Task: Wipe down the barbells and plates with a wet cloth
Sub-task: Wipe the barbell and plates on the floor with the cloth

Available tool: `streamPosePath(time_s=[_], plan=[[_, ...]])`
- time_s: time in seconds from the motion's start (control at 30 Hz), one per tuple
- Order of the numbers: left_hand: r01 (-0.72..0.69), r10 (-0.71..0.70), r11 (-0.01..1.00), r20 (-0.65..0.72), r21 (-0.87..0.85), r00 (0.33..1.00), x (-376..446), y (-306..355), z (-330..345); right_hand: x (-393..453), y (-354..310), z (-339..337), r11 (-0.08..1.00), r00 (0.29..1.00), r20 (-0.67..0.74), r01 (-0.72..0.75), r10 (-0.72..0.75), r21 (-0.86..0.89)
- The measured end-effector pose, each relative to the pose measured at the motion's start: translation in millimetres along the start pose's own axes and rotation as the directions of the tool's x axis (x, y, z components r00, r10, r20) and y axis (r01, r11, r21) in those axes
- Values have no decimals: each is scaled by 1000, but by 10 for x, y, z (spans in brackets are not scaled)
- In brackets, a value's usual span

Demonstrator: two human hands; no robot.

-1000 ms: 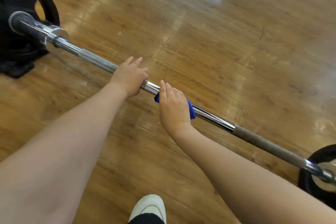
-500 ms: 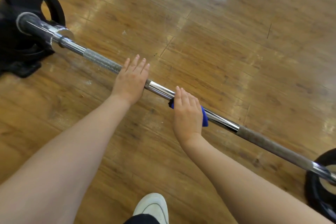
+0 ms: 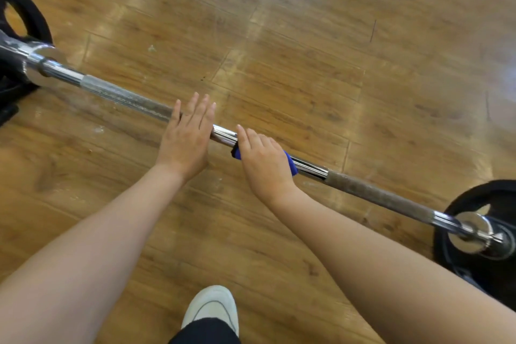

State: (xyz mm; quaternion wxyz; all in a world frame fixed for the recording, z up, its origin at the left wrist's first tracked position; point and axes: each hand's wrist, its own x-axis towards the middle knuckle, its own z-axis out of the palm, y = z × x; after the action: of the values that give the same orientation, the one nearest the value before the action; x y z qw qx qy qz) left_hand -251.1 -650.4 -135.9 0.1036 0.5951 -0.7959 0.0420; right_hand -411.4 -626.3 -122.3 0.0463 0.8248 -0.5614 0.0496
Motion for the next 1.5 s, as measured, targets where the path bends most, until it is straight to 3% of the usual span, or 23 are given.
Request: streamPosePath(time_s=[0.2,0.3,0.37,0.43,0.53,0.67,0.8,0.87,1.03,1.2,1.3,1.5], plan=[[-279,278,959,-22,-56,960,165,726,-42,-537,587,-83,999,999,-18,27,-26,27],[-356,358,931,8,-78,934,180,965,-47,-643,771,-159,992,998,41,50,-55,119],[-392,396,915,24,-93,918,185,1109,-42,-760,952,-287,985,999,7,30,-32,171],[-423,429,898,25,-123,903,183,1303,-40,-989,1207,-463,984,996,-66,-39,52,173],[-492,501,852,9,-177,865,201,1702,-77,-1483,1676,-708,953,950,-140,-258,280,157],[-598,613,777,22,-199,790,241,2312,-112,-2029,2204,-714,825,824,-65,-554,563,112],[-672,687,726,143,-143,712,218,2833,-139,-2178,2344,-458,785,785,2,-619,619,16],[-679,687,725,178,-116,704,205,2994,-142,-2184,2301,-388,759,759,9,-650,651,-12],[-685,687,722,224,-102,691,264,3288,-124,-2321,2219,-378,758,761,-30,-649,649,-65],[-697,674,716,297,-38,676,320,3434,-57,-2395,2282,-504,780,764,-158,-610,626,138],[-679,657,734,287,-31,697,332,3403,3,-2298,2298,-449,833,800,-230,-529,554,162],[-682,670,731,205,-21,713,306,3398,93,-2474,2203,-262,854,846,-128,-498,517,151]])
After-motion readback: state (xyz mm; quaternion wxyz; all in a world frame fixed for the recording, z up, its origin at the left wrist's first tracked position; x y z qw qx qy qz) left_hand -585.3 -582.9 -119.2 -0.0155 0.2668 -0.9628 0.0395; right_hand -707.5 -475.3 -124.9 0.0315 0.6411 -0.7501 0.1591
